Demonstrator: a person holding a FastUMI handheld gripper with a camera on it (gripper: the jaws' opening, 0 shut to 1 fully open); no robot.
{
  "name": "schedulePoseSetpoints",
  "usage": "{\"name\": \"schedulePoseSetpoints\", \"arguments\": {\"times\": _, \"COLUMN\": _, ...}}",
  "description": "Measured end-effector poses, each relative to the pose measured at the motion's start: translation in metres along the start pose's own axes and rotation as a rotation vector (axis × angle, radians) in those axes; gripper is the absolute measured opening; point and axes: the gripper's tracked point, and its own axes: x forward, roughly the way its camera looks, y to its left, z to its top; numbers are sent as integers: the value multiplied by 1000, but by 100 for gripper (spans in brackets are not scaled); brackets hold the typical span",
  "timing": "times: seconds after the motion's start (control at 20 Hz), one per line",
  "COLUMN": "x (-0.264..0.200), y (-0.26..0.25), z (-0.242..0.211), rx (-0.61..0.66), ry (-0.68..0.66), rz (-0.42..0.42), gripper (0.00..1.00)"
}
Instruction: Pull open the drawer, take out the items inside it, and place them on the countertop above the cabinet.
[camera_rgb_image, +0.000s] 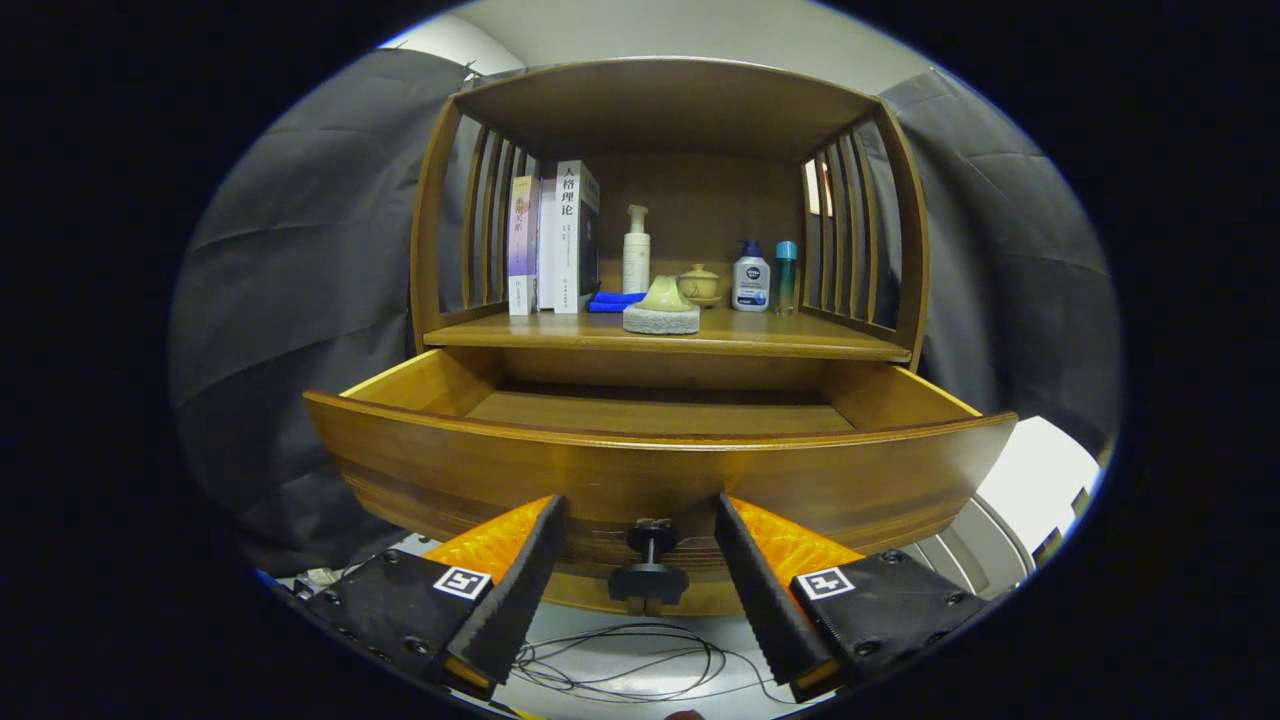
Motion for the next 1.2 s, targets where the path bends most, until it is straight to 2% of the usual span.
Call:
{"name": "schedulePoseSetpoints", "arguments": {"times": 0.15, "x": 0, "y": 2, "z": 1, "rx": -29, "ry": -8, "rz": -6, "gripper": 96}}
{"name": "schedulePoseSetpoints", "arguments": {"times": 0.25, "x": 1, "y": 8, "z": 8, "rx": -23, "ry": -30, "rz": 9, "gripper": 96}}
{"name": "schedulePoseSetpoints", "arguments": {"times": 1.2, "x": 48, "y": 5, "z": 23, "rx": 1, "ry": -33, "rz": -28, "gripper": 97}}
